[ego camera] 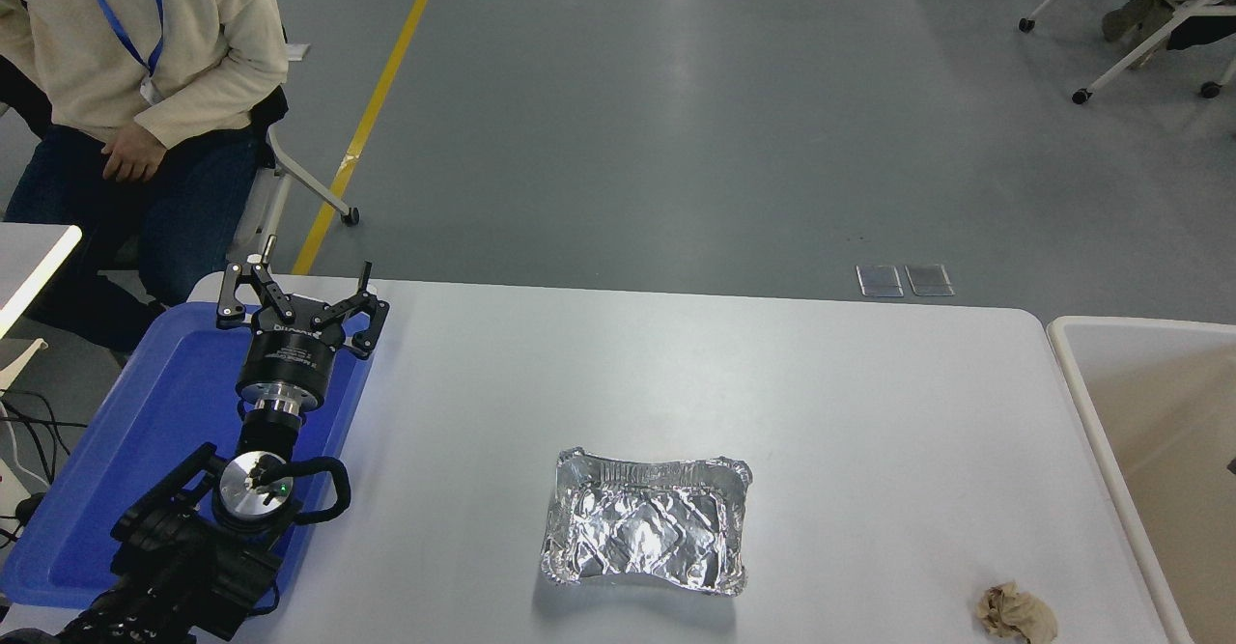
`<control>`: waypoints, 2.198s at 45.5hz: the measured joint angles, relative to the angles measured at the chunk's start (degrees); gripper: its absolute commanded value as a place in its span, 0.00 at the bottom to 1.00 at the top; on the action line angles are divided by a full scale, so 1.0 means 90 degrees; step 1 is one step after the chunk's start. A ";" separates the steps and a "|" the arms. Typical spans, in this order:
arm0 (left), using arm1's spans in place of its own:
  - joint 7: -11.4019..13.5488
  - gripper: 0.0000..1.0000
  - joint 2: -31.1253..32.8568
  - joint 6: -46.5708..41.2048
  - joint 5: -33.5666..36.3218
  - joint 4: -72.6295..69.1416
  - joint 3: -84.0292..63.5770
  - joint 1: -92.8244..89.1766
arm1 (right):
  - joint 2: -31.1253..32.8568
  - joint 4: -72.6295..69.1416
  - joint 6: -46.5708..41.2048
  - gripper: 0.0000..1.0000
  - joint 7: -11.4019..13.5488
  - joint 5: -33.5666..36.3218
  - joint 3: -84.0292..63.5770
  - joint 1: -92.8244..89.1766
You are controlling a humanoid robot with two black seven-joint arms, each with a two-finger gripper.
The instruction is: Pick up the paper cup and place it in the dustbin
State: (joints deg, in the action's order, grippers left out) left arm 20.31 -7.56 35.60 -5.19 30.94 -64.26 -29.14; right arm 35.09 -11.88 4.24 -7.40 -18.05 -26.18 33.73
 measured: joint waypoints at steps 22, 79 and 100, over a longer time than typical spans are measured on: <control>0.0000 1.00 0.0000 0.0000 0.0001 0.0000 0.0000 -0.0005 | 0.0942 -0.1578 -0.0044 1.00 -0.0020 -0.0203 -0.0266 0.0628; -0.0018 1.00 -0.0008 -0.0008 0.0000 0.0000 0.0001 0.0003 | 0.1247 -0.6092 -0.4831 1.00 -0.0026 -0.0380 -0.6270 0.7611; -0.0001 1.00 -0.0010 -0.0011 -0.0008 -0.0009 -0.0007 0.0006 | -0.0064 -0.6454 -0.5400 1.00 -0.0010 -0.0373 -0.6830 0.9580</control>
State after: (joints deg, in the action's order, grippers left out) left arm 20.30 -7.65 35.50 -5.26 30.86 -64.33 -29.09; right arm 34.52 -69.96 -44.36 -7.49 -21.41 -87.65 119.95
